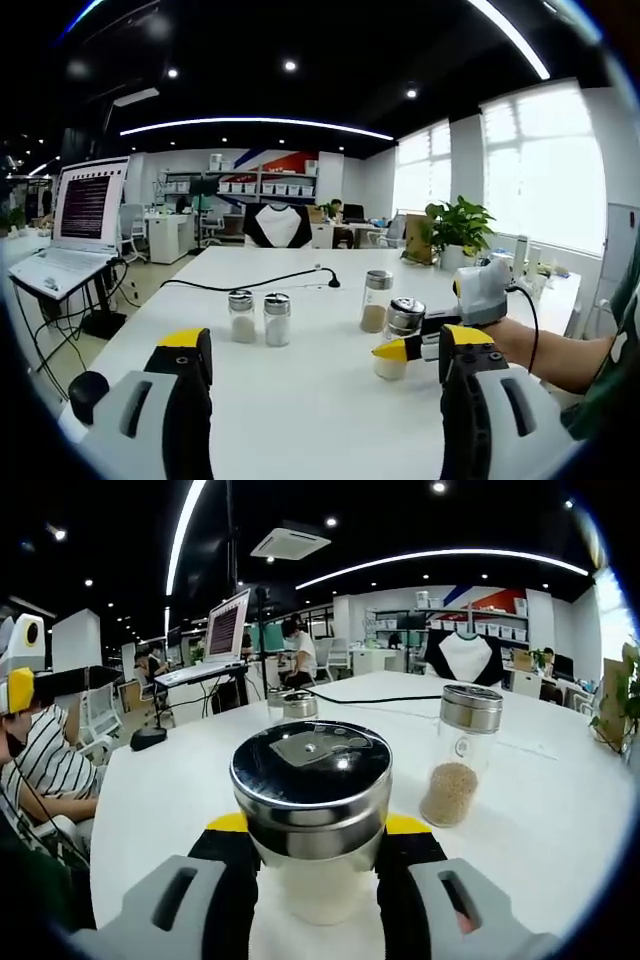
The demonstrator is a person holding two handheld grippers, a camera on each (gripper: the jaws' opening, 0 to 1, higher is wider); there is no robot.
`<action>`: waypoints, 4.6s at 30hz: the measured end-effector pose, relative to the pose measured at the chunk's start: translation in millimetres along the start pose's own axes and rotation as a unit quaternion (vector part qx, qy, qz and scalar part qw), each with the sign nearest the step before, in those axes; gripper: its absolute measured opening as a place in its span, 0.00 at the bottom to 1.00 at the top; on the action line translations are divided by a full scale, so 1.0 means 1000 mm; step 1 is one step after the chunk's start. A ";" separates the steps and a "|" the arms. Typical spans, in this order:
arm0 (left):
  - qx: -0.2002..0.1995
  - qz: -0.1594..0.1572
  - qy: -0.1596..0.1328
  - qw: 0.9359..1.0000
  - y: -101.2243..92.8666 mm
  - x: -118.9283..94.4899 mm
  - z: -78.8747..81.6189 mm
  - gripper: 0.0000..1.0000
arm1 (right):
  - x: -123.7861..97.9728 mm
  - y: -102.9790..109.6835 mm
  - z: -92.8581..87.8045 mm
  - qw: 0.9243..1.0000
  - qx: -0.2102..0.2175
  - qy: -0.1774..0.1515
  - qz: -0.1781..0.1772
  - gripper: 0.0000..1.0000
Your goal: Rotate the seasoning bottle until the label or dispensing opening points toward the visible target arrow and the bottle remains upright within the marked orientation range
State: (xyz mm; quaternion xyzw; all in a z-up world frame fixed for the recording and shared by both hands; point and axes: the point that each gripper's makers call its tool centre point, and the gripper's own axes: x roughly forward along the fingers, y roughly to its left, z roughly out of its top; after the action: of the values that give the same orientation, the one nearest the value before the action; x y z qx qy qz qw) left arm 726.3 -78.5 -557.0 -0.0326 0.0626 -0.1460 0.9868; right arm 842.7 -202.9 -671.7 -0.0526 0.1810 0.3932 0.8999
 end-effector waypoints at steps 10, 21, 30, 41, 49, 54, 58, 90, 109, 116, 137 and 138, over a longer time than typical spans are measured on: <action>-0.005 -0.002 0.004 1.000 -0.001 0.001 -0.004 0.99 | -0.002 -0.004 -0.002 0.999 0.017 0.003 -0.044 0.44; -0.006 -0.003 0.006 1.000 -0.003 0.002 -0.005 0.99 | -0.003 -0.007 -0.002 0.996 0.030 -0.004 -0.079 0.44; -0.009 -0.002 0.008 1.000 -0.001 0.001 -0.005 0.99 | -0.003 -0.008 -0.001 0.994 0.039 -0.009 -0.107 0.44; -0.006 -0.004 0.010 1.000 -0.004 0.004 -0.005 0.99 | -0.003 -0.010 -0.002 0.988 0.051 -0.010 -0.144 0.44; 0.008 0.002 0.010 1.000 0.000 0.003 -0.003 0.99 | -0.005 -0.013 -0.003 0.982 0.060 -0.007 -0.178 0.44; 0.001 0.004 0.010 1.000 0.002 0.002 -0.003 0.99 | -0.006 -0.015 -0.003 0.979 0.069 -0.004 -0.190 0.44; -0.003 0.003 0.012 1.000 0.002 0.003 -0.004 0.99 | -0.006 -0.015 -0.004 0.978 0.070 -0.003 -0.195 0.44; -0.011 0.007 0.018 1.000 0.005 0.002 -0.010 0.99 | -0.015 -0.014 -0.003 0.993 0.033 0.013 -0.115 0.73; -0.004 0.008 0.008 1.000 0.010 -0.004 -0.001 0.99 | -0.021 -0.009 0.020 0.998 -0.055 0.001 0.028 0.73; -0.010 0.008 0.005 1.000 0.009 -0.005 -0.001 0.99 | -0.015 -0.008 0.010 0.993 -0.095 0.027 0.068 0.71; -0.019 -0.001 0.013 1.000 0.003 -0.001 -0.007 0.99 | -0.005 0.015 -0.004 0.982 -0.067 0.029 0.173 0.44; -0.019 -0.002 0.013 1.000 0.003 0.000 -0.007 0.99 | -0.005 0.015 -0.005 0.982 -0.070 0.031 0.172 0.44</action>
State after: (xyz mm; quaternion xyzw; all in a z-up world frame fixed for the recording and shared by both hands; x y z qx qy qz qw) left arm 726.0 -75.7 -564.2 -0.0492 0.0786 -0.1471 0.9848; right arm 827.4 -197.7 -673.6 -0.0956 0.1874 0.5522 0.8067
